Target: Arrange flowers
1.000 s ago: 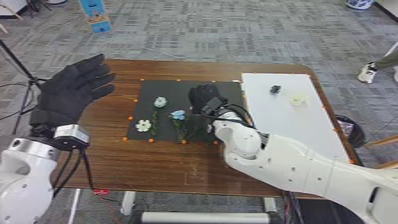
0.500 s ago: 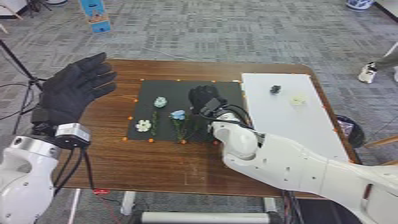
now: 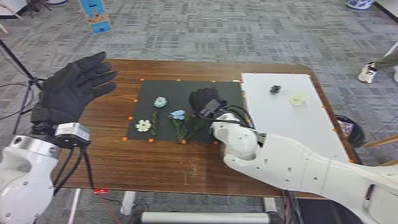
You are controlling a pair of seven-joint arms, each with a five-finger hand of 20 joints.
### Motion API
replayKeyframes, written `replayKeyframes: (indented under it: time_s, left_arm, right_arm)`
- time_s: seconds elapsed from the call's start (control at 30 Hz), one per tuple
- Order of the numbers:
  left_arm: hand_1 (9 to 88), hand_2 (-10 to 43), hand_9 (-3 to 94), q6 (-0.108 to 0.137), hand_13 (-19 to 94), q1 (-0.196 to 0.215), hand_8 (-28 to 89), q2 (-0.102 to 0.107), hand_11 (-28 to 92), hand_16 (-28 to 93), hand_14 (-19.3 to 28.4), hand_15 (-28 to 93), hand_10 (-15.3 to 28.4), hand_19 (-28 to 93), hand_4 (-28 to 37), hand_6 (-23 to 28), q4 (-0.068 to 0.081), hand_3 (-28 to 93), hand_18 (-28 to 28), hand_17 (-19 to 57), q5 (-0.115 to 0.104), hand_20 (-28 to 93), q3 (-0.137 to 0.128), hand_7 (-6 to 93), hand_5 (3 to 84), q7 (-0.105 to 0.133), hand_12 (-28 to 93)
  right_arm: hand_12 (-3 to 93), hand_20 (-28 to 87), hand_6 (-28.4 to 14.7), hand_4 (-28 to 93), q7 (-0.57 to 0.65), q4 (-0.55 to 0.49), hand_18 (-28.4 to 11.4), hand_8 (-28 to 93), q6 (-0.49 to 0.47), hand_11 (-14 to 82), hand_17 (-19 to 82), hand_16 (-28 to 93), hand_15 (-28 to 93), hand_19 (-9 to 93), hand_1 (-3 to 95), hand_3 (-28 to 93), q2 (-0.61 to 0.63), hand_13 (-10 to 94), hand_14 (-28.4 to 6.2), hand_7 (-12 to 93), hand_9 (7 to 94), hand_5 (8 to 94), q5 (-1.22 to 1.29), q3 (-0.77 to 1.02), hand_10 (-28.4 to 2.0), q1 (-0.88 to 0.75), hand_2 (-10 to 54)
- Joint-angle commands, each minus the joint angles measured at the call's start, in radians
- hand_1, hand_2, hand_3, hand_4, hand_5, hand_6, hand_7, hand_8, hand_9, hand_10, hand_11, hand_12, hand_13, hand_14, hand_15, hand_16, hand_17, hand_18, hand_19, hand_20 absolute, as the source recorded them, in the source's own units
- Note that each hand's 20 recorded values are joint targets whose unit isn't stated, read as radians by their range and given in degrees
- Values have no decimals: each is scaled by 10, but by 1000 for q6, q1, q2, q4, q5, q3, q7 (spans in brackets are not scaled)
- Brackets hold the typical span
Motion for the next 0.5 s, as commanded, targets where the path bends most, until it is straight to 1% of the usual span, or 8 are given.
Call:
replayKeyframes:
  time_s: [0.03, 0.2, 0.23, 0.27, 0.33, 0.37, 0.43, 0.5]
  left_arm:
    - [233, -26, 321, -6, 261, 6, -96, -1, 252, -1, 152, 316, 135, 473, -283, 37, -4, 714, 231, -83, -4, 97, -12, 201, 338, -1, 174]
    - [233, -24, 321, -4, 261, 7, -96, -2, 252, -1, 153, 316, 135, 473, -283, 37, -4, 712, 231, -82, -4, 97, -10, 202, 338, -1, 174]
    - [233, -24, 321, -4, 262, 6, -97, -2, 252, -1, 153, 316, 135, 473, -283, 37, -3, 712, 231, -82, -3, 97, -10, 201, 338, -1, 174]
    - [233, -24, 321, -6, 261, 5, -97, -3, 252, -1, 153, 316, 134, 474, -283, 37, -3, 712, 231, -82, -5, 97, -10, 201, 338, -4, 174]
    - [233, -24, 321, -6, 261, 7, -97, -4, 252, -1, 153, 316, 134, 473, -283, 37, -2, 712, 231, -82, -3, 97, -10, 202, 338, -1, 174]
    - [233, -24, 321, -5, 261, 13, -96, -6, 252, -1, 153, 316, 134, 473, -283, 36, -7, 712, 231, -82, -3, 97, -14, 202, 338, -2, 174]
    - [233, -24, 321, -4, 261, 19, -96, -10, 252, -1, 153, 316, 135, 474, -283, 36, -7, 712, 231, -82, -3, 97, -17, 202, 337, -2, 174]
    - [233, -24, 321, -5, 261, 32, -96, -15, 252, -1, 153, 316, 134, 473, -283, 36, -12, 712, 231, -82, -4, 97, -25, 202, 338, -4, 174]
  right_arm:
    - [476, 551, 38, -283, -15, -80, -203, -15, -40, 198, 353, 358, 871, 909, 457, 780, 38, 674, -57, 420, 741, 645, -11, 54, -52, -2, -95]
    - [403, 567, 32, -283, -36, -130, -207, -2, 2, 282, 345, 344, 877, 901, 411, 778, 58, 665, -61, 397, 697, 631, 19, 77, -63, -6, -95]
    - [383, 567, 32, -283, -32, -140, -207, 1, -3, 301, 345, 343, 878, 901, 399, 782, 63, 665, -61, 387, 692, 632, 4, 79, -66, -4, -95]
    - [377, 567, 31, -283, -29, -149, -208, 2, -3, 309, 345, 342, 878, 901, 394, 785, 69, 665, -60, 382, 689, 632, -4, 77, -67, -3, -95]
    - [372, 567, 32, -283, -33, -169, -208, 1, -23, 313, 344, 343, 878, 901, 389, 786, 83, 664, -62, 377, 688, 630, 3, 87, -68, -5, -95]
    - [369, 567, 33, -283, -38, -186, -208, -1, -38, 315, 344, 343, 878, 901, 387, 788, 96, 662, -62, 373, 686, 628, 2, 100, -70, -13, -95]
    - [341, 568, 33, -283, -35, -209, -209, -7, -47, 333, 335, 347, 874, 896, 378, 799, 122, 655, -65, 364, 666, 618, -3, 112, -80, -20, -95]
    - [319, 568, 33, -283, -21, -233, -210, -21, -46, 346, 331, 346, 871, 893, 368, 813, 157, 648, -68, 351, 651, 608, -5, 129, -83, -34, -95]
